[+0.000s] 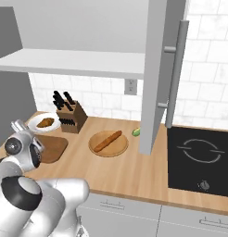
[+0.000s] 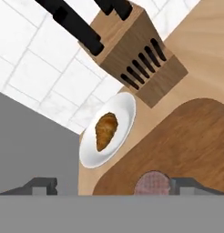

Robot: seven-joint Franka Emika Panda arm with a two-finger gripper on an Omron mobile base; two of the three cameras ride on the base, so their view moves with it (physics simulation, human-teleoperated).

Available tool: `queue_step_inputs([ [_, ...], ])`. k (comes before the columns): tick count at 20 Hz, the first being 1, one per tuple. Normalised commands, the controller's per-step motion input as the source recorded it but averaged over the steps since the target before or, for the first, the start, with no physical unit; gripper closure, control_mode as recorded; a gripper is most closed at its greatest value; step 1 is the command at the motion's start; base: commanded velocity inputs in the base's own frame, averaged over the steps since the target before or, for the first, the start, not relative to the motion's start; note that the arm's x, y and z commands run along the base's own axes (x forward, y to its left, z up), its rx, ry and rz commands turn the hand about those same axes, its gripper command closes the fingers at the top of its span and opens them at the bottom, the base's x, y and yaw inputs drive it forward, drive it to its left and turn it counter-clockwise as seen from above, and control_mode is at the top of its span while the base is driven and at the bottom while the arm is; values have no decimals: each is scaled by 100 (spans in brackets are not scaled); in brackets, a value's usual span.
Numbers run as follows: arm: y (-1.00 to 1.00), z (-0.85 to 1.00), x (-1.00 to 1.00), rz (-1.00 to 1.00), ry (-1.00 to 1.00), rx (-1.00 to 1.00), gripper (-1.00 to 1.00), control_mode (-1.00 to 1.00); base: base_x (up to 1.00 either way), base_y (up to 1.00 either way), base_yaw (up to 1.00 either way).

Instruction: From the different types of pastries on the counter, select a croissant and place it on the cutting board. Then retrieve a jar of jam from the cabinet and place it alongside the croissant on the cutting board.

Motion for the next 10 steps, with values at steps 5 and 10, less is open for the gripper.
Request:
queue_step_inputs([
  [5,0,67,0,-1,0,18,-100,-100,0,0,0],
  [10,42,40,92,-10,44,-1,-100,-100,0,0,0],
])
